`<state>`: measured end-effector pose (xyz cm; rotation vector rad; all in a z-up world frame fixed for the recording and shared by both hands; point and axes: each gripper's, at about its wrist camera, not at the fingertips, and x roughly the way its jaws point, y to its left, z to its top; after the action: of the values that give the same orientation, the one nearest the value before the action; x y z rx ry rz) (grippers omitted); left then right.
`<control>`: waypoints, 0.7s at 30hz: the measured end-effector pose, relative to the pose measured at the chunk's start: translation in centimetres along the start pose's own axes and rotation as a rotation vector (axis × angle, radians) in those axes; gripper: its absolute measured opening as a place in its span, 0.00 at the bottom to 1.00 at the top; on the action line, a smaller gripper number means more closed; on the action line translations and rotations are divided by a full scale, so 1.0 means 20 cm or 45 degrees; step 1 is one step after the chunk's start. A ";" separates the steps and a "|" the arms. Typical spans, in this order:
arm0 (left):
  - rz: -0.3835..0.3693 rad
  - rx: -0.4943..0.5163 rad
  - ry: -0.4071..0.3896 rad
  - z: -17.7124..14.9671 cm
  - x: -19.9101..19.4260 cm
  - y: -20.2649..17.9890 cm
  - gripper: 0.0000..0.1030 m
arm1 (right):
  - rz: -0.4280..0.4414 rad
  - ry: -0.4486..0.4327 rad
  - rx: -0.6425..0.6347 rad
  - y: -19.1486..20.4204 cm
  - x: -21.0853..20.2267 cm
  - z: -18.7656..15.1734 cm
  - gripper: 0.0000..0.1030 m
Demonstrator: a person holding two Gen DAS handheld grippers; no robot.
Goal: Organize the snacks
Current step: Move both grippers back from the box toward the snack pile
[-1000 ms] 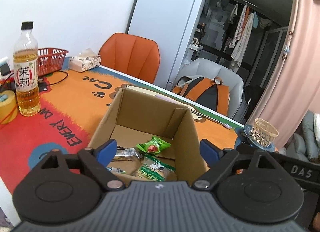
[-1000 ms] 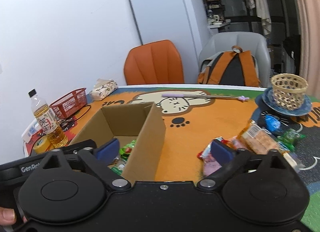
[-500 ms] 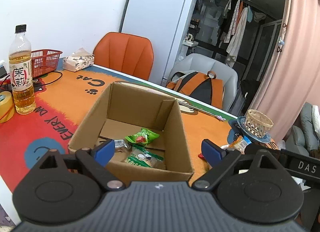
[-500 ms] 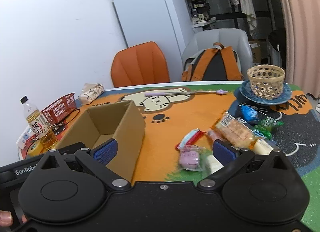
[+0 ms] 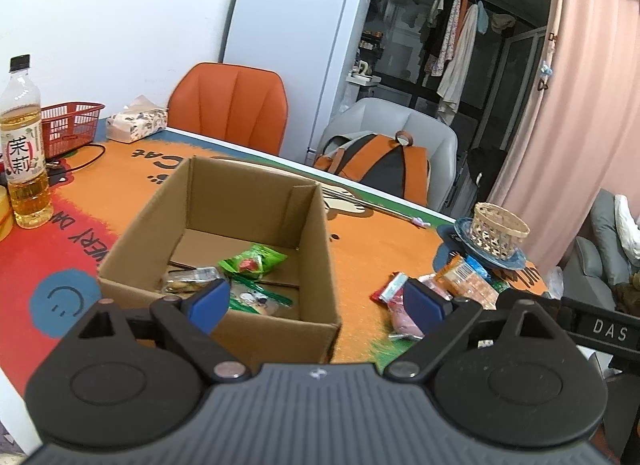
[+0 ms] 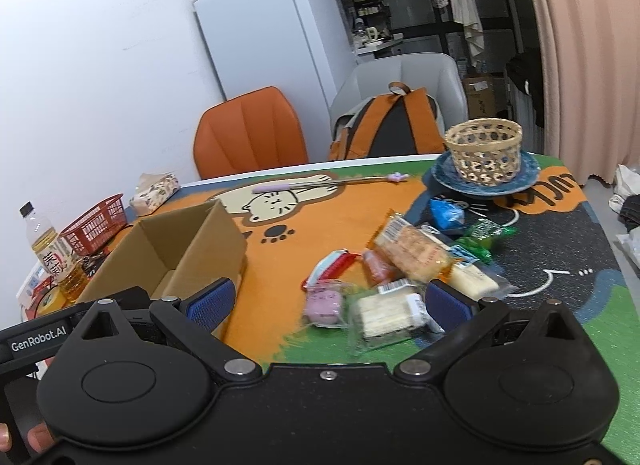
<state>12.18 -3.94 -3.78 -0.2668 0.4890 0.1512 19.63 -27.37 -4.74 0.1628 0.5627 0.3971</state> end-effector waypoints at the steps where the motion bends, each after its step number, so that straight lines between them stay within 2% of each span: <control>1: -0.004 0.003 0.002 0.00 0.00 -0.01 0.90 | -0.004 -0.001 0.003 -0.01 0.00 0.00 1.00; 21: -0.088 0.060 -0.001 -0.06 0.04 -0.21 0.90 | -0.064 -0.014 0.049 -0.23 -0.05 -0.05 1.00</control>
<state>13.12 -8.33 -4.26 -0.2374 0.4815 0.0724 19.70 -31.96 -6.27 0.1873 0.5628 0.3364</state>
